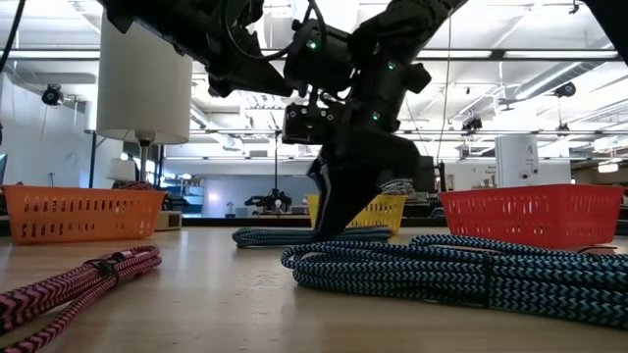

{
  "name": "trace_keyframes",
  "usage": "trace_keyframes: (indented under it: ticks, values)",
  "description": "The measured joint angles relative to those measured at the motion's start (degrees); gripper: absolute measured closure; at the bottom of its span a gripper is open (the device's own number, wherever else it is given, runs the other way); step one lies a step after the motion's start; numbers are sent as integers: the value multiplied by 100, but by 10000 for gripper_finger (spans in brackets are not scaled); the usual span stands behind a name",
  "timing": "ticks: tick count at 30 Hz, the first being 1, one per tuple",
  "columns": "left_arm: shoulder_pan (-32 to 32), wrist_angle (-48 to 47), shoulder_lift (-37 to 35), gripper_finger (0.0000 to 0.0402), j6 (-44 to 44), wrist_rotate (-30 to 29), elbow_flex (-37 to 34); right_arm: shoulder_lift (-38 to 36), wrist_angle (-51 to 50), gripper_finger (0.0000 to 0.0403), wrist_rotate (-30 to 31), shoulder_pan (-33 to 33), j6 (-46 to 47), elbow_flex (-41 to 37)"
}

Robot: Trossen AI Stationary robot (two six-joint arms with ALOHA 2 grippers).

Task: Pick & Place USB Port
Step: Put the top blue patterned charger cable into the red bin

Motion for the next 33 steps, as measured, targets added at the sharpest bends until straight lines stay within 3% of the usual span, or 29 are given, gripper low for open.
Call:
trace_keyframes:
  ticks: [6, 12, 17, 22, 26, 33]
  values:
    - [0, -16, -1, 401, -7, 0, -17, -60, -108, 369, 14, 7, 1227, 41]
    - [0, -8, -2, 401, -9, 0, -144, -476, -761, 376, 84, 118, 1990, 32]
    - [0, 2, -2, 401, -20, -2, -173, -1248, -1593, 376, 464, 251, 2576, 32]
    - [0, 6, -4, 401, -24, 0, -172, -2047, -3160, 377, 1433, 482, 3766, -67]
    - [0, 6, -4, 401, -52, -2, -184, -2652, -3877, 378, 1627, 685, 4954, -467]
    - [0, 43, -4, 401, -60, -2, -188, -3427, -3856, 378, 1623, 814, 6122, -1743]
